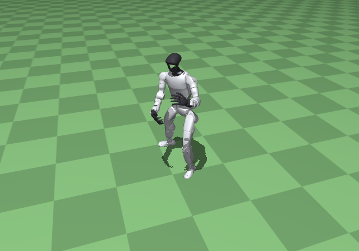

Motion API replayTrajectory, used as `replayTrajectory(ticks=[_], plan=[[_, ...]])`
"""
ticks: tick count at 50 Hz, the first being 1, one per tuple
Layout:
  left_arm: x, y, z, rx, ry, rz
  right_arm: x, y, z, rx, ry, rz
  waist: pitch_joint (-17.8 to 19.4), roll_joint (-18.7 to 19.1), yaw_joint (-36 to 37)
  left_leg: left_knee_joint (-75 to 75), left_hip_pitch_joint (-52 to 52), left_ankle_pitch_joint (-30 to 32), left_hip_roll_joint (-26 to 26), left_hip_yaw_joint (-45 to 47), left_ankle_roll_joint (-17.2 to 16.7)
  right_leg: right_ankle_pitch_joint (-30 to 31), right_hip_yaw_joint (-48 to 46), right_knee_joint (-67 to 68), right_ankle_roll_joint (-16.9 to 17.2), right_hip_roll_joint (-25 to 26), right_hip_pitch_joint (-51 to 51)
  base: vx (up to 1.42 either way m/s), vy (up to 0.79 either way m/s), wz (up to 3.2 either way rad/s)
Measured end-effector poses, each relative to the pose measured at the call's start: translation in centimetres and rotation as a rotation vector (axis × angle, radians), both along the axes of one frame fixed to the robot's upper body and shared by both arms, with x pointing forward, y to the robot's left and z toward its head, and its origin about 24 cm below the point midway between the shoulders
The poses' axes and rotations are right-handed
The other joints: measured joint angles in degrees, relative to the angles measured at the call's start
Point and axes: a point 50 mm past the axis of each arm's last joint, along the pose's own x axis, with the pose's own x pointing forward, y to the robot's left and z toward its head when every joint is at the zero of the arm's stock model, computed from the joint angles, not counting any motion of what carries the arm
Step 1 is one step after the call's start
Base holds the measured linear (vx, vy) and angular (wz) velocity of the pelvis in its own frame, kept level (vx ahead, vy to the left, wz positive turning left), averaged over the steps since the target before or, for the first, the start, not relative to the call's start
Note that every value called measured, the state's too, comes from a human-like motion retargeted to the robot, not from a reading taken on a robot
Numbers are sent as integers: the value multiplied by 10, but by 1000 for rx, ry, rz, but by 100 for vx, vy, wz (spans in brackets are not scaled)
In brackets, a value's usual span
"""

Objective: Kungfu

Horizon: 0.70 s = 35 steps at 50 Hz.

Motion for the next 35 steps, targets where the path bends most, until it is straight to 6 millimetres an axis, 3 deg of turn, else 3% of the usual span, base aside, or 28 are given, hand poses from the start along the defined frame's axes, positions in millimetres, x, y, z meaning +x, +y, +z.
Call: replayTrajectory(ticks=[5, 7, 10, 13, 15, 17, 20, 22, 25, 28, 30, 31, 32, 35], plan=[[-15, 49, -26, -94, 56, 201, 21, -2, 109, 136, -409, 2, -5, 6, -17, -25, 28, 7, 11, 15, -11, -33, 14, 20, 15, -1, -13, -24, -12, -38], [-30, 77, -36, -103, 75, 329, 18, -9, 163, 218, -600, -21, -3, 6, -20, -38, 44, 12, 18, 28, -16, -48, 13, 28, 24, -3, -19, -32, -20, -58], [-66, 124, -52, -77, 125, 578, -3, -28, 240, 338, -874, -62, -1, 5, -27, -63, 68, 25, 26, 46, -21, -67, 14, 34, 53, -6, -24, -33, -25, -46], [-117, 177, -78, -52, 228, 909, -36, -56, 303, 429, -1125, -132, 3, 0, -42, -97, 100, 43, 32, 70, -29, -87, 30, 39, 95, -4, -29, -34, -35, -38], [-165, 210, -100, -49, 338, 1135, -62, -75, 333, 483, -1269, -203, 4, -6, -56, -123, 124, 56, 37, 86, -39, -109, 36, 44, 132, -4, -32, -31, -43, -41], [-216, 234, -129, -77, 501, 1306, -87, -95, 353, 530, -1396, -296, 5, -10, -70, -150, 146, 70, 43, 95, -53, -131, 40, 54, 170, -2, -35, -40, -56, -38], [-301, 248, -180, -227, 819, 1461, -126, -123, 370, 589, -1563, -440, 6, -10, -89, -198, 182, 98, 57, 107, -76, -172, 83, 103, 180, 11, -61, -33, -49, -42], [-355, 238, -221, -437, 1046, 1505, -149, -138, 375, 615, -1656, -538, 8, -11, -101, -231, 206, 118, 68, 115, -93, -200, 128, 155, 181, 21, -100, -44, -62, -49], [-425, 198, -274, -829, 1299, 1479, -182, -155, 376, 642, -1773, -665, 5, -18, -136, -274, 224, 148, 73, 131, -110, -242, 171, 214, 183, 29, -154, -46, -57, -24], [-456, 141, -324, -1133, 1449, 1386, -208, -166, 369, 652, -1869, -762, -17, -32, -170, -303, 215, 172, 58, 145, -110, -290, 172, 275, 167, 13, -212, -48, -50, -11], [-445, 103, -360, -1267, 1506, 1293, -223, -170, 363, 640, -1933, -815, -23, -30, -187, -318, 215, 186, 63, 143, -110, -316, 161, 313, 156, 8, -234, -43, -46, -14], [-422, 84, -380, -1325, 1539, 1191, -232, -171, 359, 627, -1970, -846, -18, -22, -188, -325, 223, 191, 77, 150, -110, -329, 154, 325, 148, 21, -233, -43, -45, -18], [-395, 63, -399, -1382, 1577, 1067, -240, -173, 355, 615, -2007, -876, -13, -16, -190, -331, 229, 197, 89, 157, -109, -341, 146, 335, 140, 31, -230, -46, -43, -9], [-277, -18, -436, -1494, 1677, 480, -262, -179, 343, 599, -2096, -988, -3, -13, -208, -348, 223, 236, 96, 174, -110, -361, 123, 357, 130, 26, -229, -41, -26, 55]])
